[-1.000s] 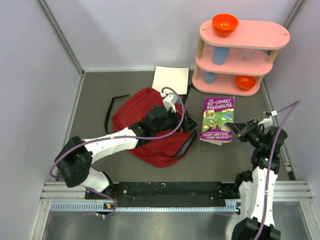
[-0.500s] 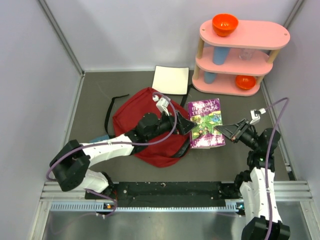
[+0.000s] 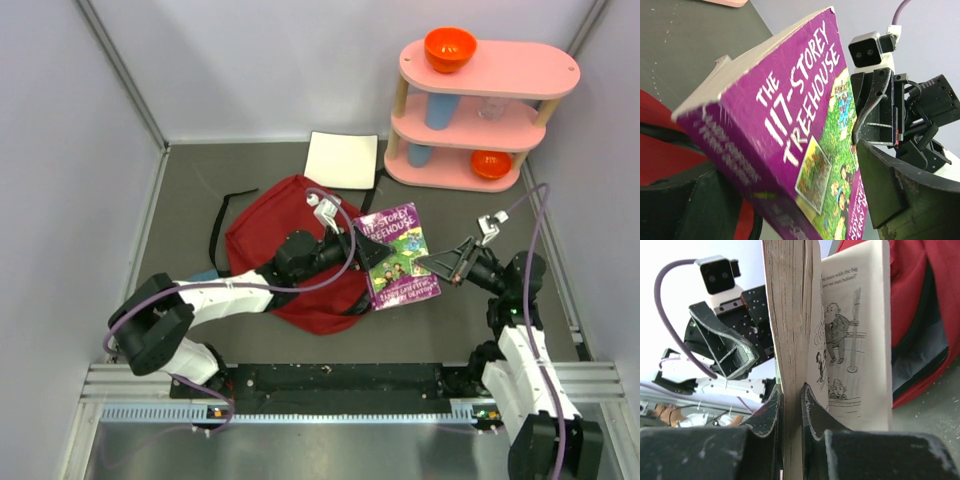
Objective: Pack the student bag
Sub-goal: Pick up the book from the center of the board.
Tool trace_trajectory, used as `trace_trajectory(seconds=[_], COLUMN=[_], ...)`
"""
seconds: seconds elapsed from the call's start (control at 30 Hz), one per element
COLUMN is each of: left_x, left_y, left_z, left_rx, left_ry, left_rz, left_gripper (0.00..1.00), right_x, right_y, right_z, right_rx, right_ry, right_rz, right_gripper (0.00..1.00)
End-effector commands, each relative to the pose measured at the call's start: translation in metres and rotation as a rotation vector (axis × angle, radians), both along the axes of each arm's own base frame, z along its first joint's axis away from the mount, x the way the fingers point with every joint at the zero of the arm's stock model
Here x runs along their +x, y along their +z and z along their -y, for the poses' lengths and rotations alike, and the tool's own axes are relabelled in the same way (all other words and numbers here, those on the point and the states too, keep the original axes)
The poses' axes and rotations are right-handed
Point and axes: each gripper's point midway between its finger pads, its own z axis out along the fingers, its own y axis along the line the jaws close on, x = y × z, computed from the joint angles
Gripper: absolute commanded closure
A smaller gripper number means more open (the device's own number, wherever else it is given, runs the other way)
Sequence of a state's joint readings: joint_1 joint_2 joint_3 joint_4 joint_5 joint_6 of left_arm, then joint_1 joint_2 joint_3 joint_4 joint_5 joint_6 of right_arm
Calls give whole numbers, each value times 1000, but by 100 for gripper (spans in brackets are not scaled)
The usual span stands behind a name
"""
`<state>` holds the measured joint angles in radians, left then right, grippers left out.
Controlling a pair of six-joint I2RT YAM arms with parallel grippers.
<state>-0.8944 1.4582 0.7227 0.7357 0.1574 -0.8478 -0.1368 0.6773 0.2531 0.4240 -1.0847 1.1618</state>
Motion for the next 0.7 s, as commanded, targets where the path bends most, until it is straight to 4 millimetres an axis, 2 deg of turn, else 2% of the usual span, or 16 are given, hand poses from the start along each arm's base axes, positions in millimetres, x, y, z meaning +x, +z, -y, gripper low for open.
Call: trace_trajectory(seconds=[0.0,0.13,0.2,0.27,0.3,0.37,0.4,0.43,0.47,0.5,0.53,0.57,0.6,0.63,0.67], left_x=[-8,-10,-10,-10,-9,-8,-3,-2,-2,1,6,5,10,9,10], left_y=[33,34,34,33,33,30,30,29,28,27,24,26,26,34,31], left_z=[-1,-5,-10,-14,-17,-24,-29,-32,-37,-42,-49,-58,-67,-77,-84], left_rx=[-107,-116,-111,-92,-83,-58,-49,-35,-7,8,29,46,57,49,73], left_ry=[-27,-21,-6,6,26,51,88,102,117,148,191,216,270,297,325], left_rz=[74,77,83,82,83,84,81,81,82,80,72,74,72,89,82], left_gripper=[15,32,44,62,67,78,89,92,94,96,97,99,100,100,100], right_x=[-17,-13,-4,0,5,8,12,12,15,19,17,23,21,21,19], right_y=[17,6,-3,-7,-8,-14,-15,-17,-17,-17,-25,-24,-24,-22,-17], right_z=[-20,-26,-22,-20,-17,-15,-13,-12,-9,-5,-3,3,5,5,3], right_rx=[-25,-55,-93,-119,-136,-145,-149,-153,-167,-188,-208,-242,-255,-256,-237], right_ry=[145,152,103,73,45,16,-13,-25,-43,-82,-100,-145,-156,-160,-142], right_rz=[137,99,60,43,44,9,7,-7,-5,-3,-54,-44,-44,-34,-17], right_gripper=[100,100,100,100,96,78,71,61,42,37,34,26,25,23,22])
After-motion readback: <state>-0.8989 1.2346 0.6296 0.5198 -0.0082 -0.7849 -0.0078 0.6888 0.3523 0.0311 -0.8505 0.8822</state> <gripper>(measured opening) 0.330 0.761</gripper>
